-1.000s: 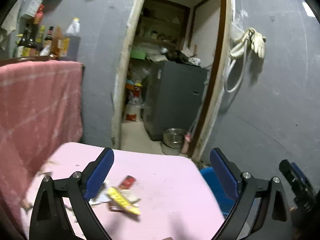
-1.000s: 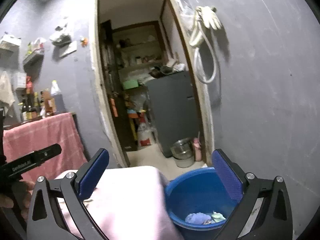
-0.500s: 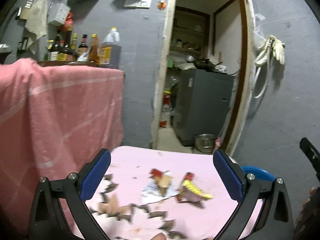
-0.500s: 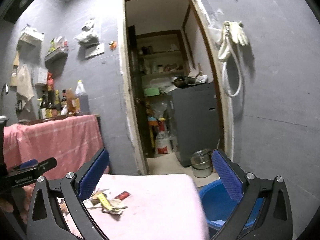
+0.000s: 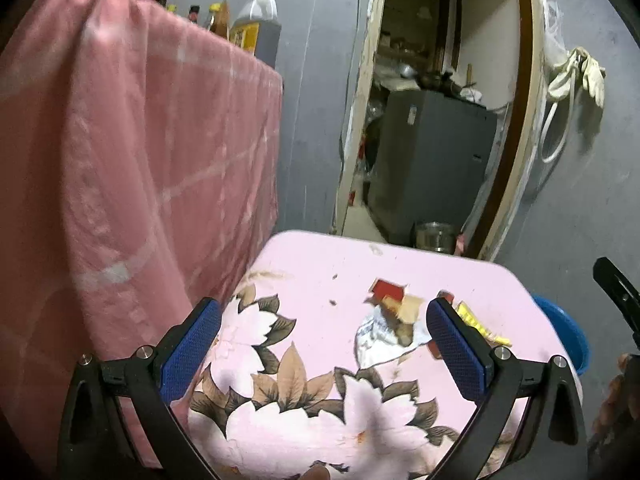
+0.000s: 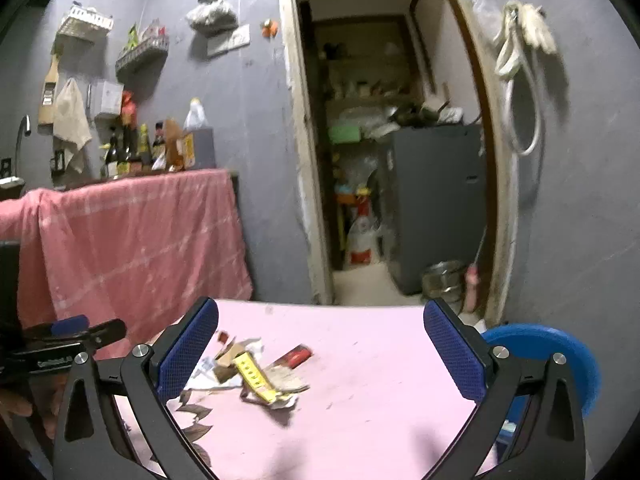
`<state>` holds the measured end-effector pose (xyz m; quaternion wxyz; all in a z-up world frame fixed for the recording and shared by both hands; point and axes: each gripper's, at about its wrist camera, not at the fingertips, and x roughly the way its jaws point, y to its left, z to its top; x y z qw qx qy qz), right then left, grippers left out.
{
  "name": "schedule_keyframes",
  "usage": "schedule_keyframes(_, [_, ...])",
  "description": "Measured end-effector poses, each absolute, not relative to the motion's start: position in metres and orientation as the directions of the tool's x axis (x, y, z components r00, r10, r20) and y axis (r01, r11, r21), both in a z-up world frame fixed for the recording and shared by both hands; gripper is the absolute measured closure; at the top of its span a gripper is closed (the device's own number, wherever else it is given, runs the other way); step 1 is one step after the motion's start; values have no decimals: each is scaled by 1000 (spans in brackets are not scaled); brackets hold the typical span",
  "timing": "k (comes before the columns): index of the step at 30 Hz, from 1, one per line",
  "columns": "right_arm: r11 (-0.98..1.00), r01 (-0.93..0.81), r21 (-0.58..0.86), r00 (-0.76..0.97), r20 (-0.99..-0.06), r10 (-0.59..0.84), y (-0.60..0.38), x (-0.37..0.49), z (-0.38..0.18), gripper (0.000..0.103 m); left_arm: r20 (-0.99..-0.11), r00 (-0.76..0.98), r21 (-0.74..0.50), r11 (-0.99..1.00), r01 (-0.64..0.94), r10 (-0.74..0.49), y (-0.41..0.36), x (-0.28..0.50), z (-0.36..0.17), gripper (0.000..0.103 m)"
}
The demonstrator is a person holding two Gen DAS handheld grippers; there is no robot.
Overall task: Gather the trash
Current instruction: 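Move both grippers back over the table toward the remaining trash, then grasp the yellow printed box with the right gripper while the left grasps the white plastic wrapper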
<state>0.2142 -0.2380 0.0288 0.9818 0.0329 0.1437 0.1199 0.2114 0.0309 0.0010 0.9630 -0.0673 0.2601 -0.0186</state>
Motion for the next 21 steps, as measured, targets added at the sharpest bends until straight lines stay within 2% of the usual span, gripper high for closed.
schedule_keyframes(6, [952, -272, 140, 870, -388, 305, -225, 237, 7, 2, -575, 811, -145, 989, 25, -105, 34, 229, -17, 3])
schedule_keyframes(11, [939, -309, 153, 810, -474, 344, -214, 252, -9, 17, -625, 768, -169, 985, 43, -141, 34, 240, -32, 4])
schedule_keyframes(14, [932, -330, 152, 770, -527, 359, -207, 261, -20, 21, -646, 744, -174, 982, 74, -170, 32, 246, -38, 11])
schedule_keyframes(17, [932, -338, 132, 750, -560, 351, -201, 266, -26, 28, -674, 714, -163, 981, 110, -192, 26, 253, -44, 29])
schedule_keyframes(21, [928, -350, 128, 716, -602, 353, -195, 274, -36, 36, -692, 684, -183, 973, 141, -230, 20, 260, -50, 35])
